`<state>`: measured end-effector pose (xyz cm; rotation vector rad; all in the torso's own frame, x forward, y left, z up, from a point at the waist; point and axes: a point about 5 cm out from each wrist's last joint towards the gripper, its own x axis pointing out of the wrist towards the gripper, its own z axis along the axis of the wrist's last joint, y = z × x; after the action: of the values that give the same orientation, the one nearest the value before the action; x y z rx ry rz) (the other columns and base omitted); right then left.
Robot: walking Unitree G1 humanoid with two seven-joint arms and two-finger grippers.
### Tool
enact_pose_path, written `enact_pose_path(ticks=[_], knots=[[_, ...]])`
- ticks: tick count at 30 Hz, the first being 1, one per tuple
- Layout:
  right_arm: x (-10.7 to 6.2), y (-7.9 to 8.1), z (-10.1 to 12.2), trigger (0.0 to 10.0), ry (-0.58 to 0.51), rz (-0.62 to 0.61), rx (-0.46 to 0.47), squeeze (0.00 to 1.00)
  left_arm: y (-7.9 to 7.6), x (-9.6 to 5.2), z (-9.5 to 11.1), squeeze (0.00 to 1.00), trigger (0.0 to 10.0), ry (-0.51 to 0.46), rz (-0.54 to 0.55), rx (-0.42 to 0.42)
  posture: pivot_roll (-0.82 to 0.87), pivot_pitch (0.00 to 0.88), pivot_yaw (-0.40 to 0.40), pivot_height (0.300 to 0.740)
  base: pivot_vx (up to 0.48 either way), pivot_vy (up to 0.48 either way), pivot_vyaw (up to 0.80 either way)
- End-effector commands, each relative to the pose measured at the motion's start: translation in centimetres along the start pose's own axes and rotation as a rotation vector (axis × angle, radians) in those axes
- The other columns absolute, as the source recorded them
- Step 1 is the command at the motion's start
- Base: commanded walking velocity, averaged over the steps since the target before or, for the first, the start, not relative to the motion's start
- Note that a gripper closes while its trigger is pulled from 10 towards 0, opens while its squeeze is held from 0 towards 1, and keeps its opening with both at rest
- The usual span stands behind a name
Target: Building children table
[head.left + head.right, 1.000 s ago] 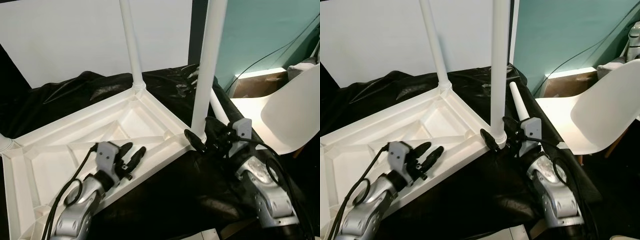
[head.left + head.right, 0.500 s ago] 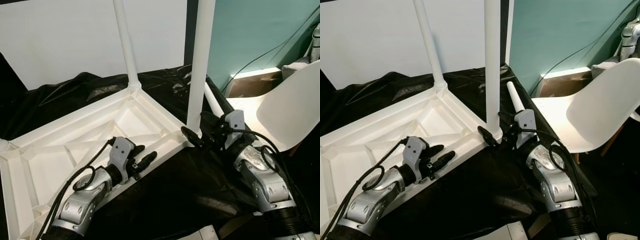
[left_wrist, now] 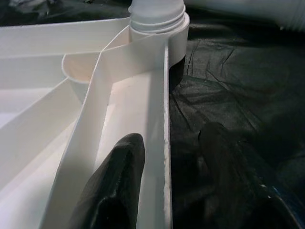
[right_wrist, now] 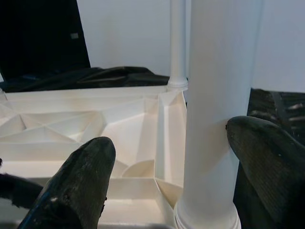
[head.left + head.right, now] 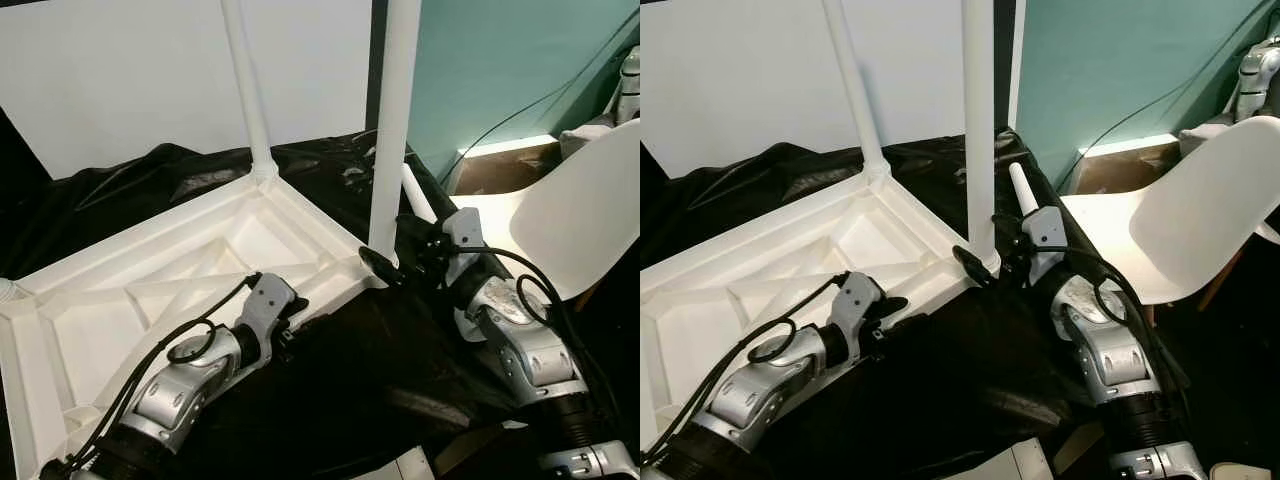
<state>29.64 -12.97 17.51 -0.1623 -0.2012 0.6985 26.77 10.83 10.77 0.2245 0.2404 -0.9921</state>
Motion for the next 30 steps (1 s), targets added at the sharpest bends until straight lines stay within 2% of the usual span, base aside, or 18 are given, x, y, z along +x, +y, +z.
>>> enact_pose_path(ticks=[1,8,10,11,13,14,23,24,26,27,28,30], knots=[[1.0,0.6,1.6,10.0,-0.062,0.041,-0.029,0.00,-1.4,0.0,-1.0,0.00,10.0,0.049,-0.258,0.002,-0.02,0.000,0.020,0.740,0.000,0.000,0.00],[1.3,0.4,2.8,10.0,-0.109,-0.021,-0.036,0.00,-1.4,0.8,-1.8,0.00,10.0,0.127,-0.230,0.028,-0.02,0.000,0.013,0.740,0.000,0.000,0.00],[1.4,-0.5,2.9,10.0,-0.108,-0.103,-0.056,0.00,-1.2,1.1,-2.3,0.00,10.0,0.161,-0.215,0.059,-0.02,0.000,0.011,0.740,0.000,0.000,0.00],[1.4,-1.1,2.8,10.0,-0.105,-0.149,-0.063,0.00,-1.2,1.1,-2.5,0.00,6.5,0.169,-0.219,0.066,-0.02,0.000,0.011,0.740,0.000,0.000,0.00],[1.3,-1.5,2.8,10.0,-0.103,-0.178,-0.068,0.00,-1.2,1.1,-2.6,0.00,6.5,0.174,-0.223,0.069,-0.02,0.000,0.011,0.740,0.000,0.000,0.00],[1.1,-2.3,3.0,10.0,-0.109,-0.238,-0.072,0.00,-1.5,0.8,-2.7,0.00,0.0,0.167,-0.263,0.047,-0.02,0.000,0.008,0.740,0.000,0.000,0.00],[0.9,-2.7,3.4,10.0,-0.126,-0.296,-0.065,0.00,-1.6,0.2,-2.8,0.00,0.0,0.167,-0.293,0.039,-0.01,0.000,0.009,0.740,0.000,0.000,0.00],[0.6,-2.6,3.1,10.0,-0.119,-0.329,-0.047,0.00,-1.5,-0.2,-2.9,0.00,0.0,0.170,-0.292,0.033,-0.01,0.000,0.013,0.740,0.000,0.000,0.00],[0.4,-1.8,1.9,10.0,-0.075,-0.315,-0.028,0.00,-1.3,-0.9,-3.0,0.00,0.0,0.157,-0.306,0.017,-0.01,0.000,0.019,0.740,0.000,0.000,0.00],[0.5,-1.2,1.2,10.0,-0.039,-0.253,-0.027,0.00,-1.4,-1.2,-3.0,0.00,0.0,0.151,-0.318,0.007,-0.02,0.000,0.029,0.740,0.000,0.000,0.00],[0.5,-1.2,1.2,10.0,-0.039,-0.253,-0.027,0.00,-1.4,-1.2,-3.0,0.00,0.0,0.151,-0.318,0.007,-0.02,0.000,0.029,0.740,0.000,0.000,0.00],[0.7,-0.3,0.1,10.0,0.019,-0.117,-0.048,0.00,-1.6,-1.8,-3.1,0.00,0.0,0.147,-0.357,-0.011,-0.03,0.000,0.032,0.740,0.000,0.000,0.00]])
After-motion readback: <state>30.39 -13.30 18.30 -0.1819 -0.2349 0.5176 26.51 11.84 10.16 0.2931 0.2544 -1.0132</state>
